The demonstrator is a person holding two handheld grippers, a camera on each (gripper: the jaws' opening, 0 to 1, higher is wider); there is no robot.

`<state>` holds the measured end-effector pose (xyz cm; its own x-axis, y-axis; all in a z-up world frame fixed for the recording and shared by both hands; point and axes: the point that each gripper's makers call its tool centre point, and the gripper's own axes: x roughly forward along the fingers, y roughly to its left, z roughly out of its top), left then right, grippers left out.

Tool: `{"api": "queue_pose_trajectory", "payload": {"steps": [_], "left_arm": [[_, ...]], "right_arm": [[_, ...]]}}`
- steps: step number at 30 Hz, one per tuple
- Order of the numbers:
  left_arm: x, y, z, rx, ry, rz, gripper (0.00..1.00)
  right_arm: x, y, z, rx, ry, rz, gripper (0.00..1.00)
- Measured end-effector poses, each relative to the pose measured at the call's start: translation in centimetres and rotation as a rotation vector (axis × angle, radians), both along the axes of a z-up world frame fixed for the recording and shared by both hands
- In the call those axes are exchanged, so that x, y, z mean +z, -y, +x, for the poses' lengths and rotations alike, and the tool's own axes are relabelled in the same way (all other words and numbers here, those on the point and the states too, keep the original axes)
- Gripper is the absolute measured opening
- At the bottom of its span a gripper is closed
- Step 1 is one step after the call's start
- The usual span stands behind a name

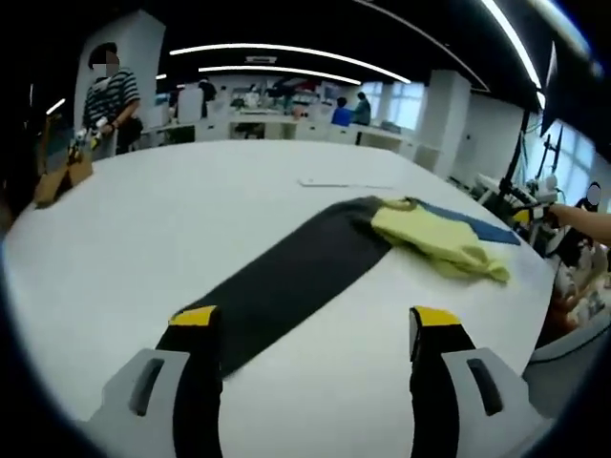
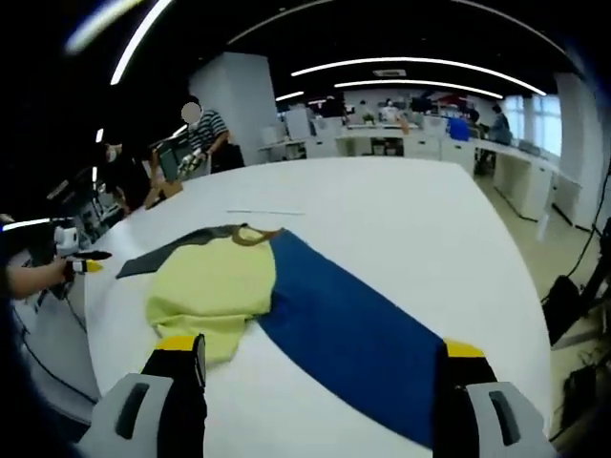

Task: Fold the garment on the visible template until the final outline fits inside the template.

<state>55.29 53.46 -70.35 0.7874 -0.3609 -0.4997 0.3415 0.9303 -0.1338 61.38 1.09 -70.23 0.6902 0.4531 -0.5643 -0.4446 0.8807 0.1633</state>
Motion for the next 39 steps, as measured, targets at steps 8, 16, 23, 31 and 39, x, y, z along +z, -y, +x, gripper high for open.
{"api": "queue_pose_trajectory", "payload": {"steps": [8,16,23,31,39], "left_arm": [[0.9,3.8,-0.9,-0.108,0.026,-0.025,0.87],[1.8,6.5,-1.2,-0.185,0.076,-0.022,0.96],[2.8,8.6,-1.9,-0.250,0.109,-0.029,0.99],[3.7,10.7,-2.5,-0.309,0.129,-0.031,0.99],[4.3,11.5,-3.2,-0.337,0.139,-0.034,0.99]], "right_arm": [[1.4,-5.3,-1.1,0.156,0.014,0.020,0.99],[2.1,-10.3,-2.4,0.294,0.004,0.050,0.99],[2.5,-14.7,-3.9,0.403,0.010,0.059,0.94],[1.8,-19.2,-4.8,0.517,0.045,0.016,0.85],[0.6,-22.7,-5.6,0.617,0.064,-0.055,0.72]]}}
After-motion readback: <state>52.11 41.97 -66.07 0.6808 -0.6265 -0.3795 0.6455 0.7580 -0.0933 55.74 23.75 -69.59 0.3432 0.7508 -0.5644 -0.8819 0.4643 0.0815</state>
